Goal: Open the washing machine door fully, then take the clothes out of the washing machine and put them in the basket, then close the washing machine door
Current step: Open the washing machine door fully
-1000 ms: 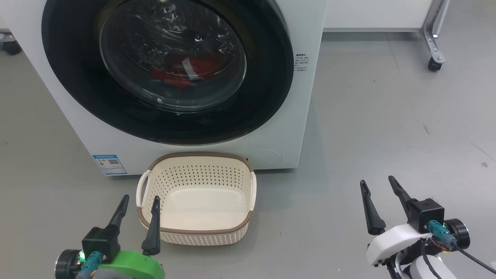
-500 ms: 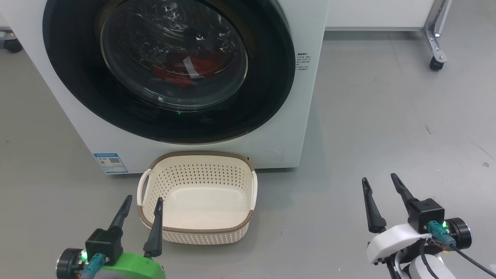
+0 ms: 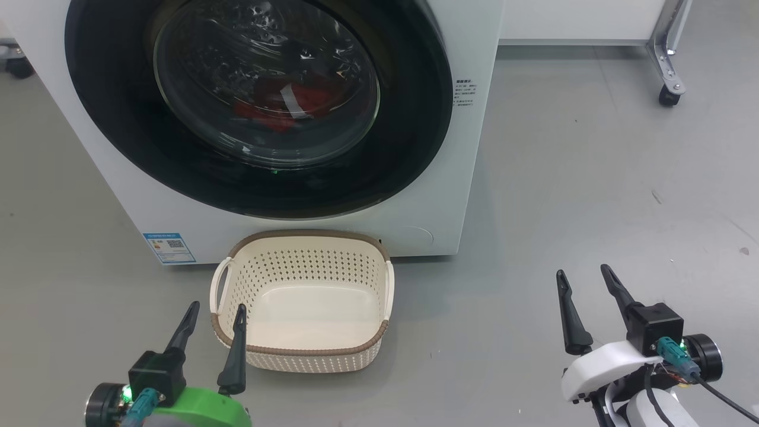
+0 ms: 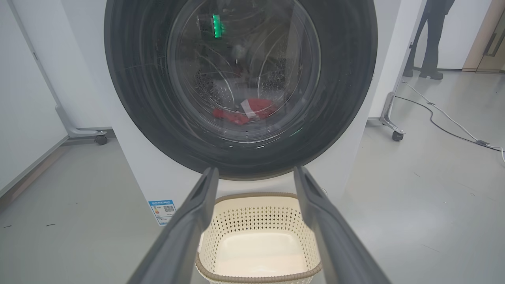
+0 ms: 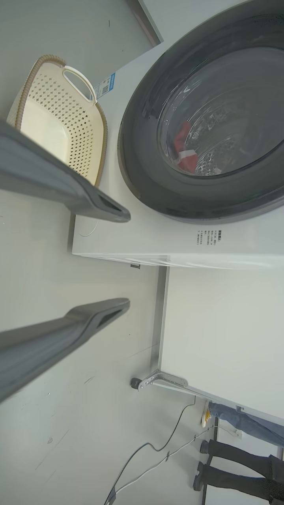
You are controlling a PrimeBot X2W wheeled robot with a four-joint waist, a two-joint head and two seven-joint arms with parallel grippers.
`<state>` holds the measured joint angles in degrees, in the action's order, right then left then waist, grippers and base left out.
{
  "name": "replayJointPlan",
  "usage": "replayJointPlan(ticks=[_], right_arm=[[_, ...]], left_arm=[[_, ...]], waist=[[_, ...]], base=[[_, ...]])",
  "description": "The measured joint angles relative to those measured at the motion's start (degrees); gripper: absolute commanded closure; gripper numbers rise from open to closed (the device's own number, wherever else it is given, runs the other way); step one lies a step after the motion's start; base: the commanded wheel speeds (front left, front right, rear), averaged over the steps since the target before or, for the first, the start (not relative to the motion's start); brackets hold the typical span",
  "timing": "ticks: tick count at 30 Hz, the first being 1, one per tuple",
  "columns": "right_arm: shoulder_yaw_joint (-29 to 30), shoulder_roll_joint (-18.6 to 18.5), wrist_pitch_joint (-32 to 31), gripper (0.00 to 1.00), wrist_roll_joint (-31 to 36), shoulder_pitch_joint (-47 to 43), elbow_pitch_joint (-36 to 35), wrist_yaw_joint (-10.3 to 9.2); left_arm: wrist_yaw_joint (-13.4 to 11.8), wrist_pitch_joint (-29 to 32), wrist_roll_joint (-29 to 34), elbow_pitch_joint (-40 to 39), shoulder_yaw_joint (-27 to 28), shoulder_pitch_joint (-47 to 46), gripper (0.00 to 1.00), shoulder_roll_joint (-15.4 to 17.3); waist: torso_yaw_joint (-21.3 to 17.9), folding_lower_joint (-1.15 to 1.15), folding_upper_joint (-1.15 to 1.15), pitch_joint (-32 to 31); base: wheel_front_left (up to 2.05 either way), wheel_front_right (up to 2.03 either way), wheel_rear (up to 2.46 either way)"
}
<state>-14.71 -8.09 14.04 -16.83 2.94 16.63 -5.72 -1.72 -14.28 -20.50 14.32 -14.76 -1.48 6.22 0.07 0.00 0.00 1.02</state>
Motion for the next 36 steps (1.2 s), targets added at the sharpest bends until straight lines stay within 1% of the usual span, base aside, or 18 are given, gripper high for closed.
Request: replayJointPlan(ticks=[4, 5, 6, 14, 19, 20, 22, 25, 28, 33, 36], right_arm=[[0.2, 0.0, 0.0, 0.00, 0.1, 0.0, -0.1, 0.01], [0.3, 0.0, 0.0, 0.45, 0.1, 0.0, -0.2, 0.02], [0.5, 0.2, 0.0, 1.00, 0.1, 0.0, -0.4, 0.02], [0.9, 0.5, 0.4, 1.00, 0.0, 0.0, -1.2, 0.63], [1.8, 1.1, 0.4, 1.00, -1.3, 0.0, -2.2, 1.22], [2.3, 1.3, 0.4, 1.00, -1.9, 0.0, -2.4, 1.58], [3.3, 2.1, 0.4, 1.00, -3.7, 0.0, -2.7, 1.66], [5.4, 3.6, 0.4, 1.00, -8.0, 0.0, -3.1, 2.81], [7.9, 5.3, 0.4, 1.00, -14.6, 0.2, -3.3, 4.34], [11.7, 5.9, 0.4, 1.00, -24.8, 2.1, -3.2, 7.11], [13.7, 5.9, -0.9, 1.00, -30.9, 4.7, -3.2, 8.55]], left_arm=[[0.0, 0.0, 0.0, 0.1, 0.1, 0.0, 0.00, -0.1], [0.0, 0.0, 0.0, 0.1, 0.1, 0.0, 0.00, -0.1], [0.0, 0.0, 0.0, 0.1, 0.1, 0.0, 0.00, -0.1], [0.0, 0.0, 0.0, 0.2, 0.3, 0.0, 0.00, -0.2], [0.1, 0.0, 0.0, 0.1, 0.3, -0.1, 0.00, -0.3], [0.1, 0.0, 0.0, 0.0, 0.2, -0.1, 0.00, -0.3], [0.1, 0.0, 0.1, -0.2, 0.2, -0.3, 0.00, -0.4], [0.3, 0.0, 0.1, -0.4, 0.2, -0.9, 0.00, -0.5], [0.5, 0.0, 0.1, -0.9, 0.2, -1.7, 0.00, -0.5], [0.8, 0.0, 0.1, -1.5, 0.2, -2.5, 0.00, -0.8], [1.1, 0.0, 0.1, -1.9, 0.1, -3.9, 0.00, -1.0]], waist=[[0.0, 0.00, 0.00, 0.0], [0.0, 0.00, 0.00, 0.0], [0.0, 0.00, 0.00, 0.0], [0.1, 0.00, 0.00, 0.1], [0.3, 0.00, 0.00, 0.7], [0.4, 0.00, 0.00, 1.0], [0.6, 0.00, 0.00, 1.5], [0.9, 0.00, 0.00, 2.3], [1.3, 0.00, 0.00, 3.4], [2.0, 0.00, 0.00, 5.4], [2.5, 0.00, 0.00, 6.7]], base=[[0.00, 0.00, 0.00], [0.00, 0.00, 0.00], [0.00, 0.00, 0.00], [0.00, 0.00, 0.00], [0.00, 0.00, 0.00], [0.00, 0.00, 0.00], [0.00, 0.00, 0.00], [0.00, 0.00, 0.00], [0.00, 0.00, 0.00], [0.00, 0.00, 0.00], [0.00, 0.00, 0.00]])
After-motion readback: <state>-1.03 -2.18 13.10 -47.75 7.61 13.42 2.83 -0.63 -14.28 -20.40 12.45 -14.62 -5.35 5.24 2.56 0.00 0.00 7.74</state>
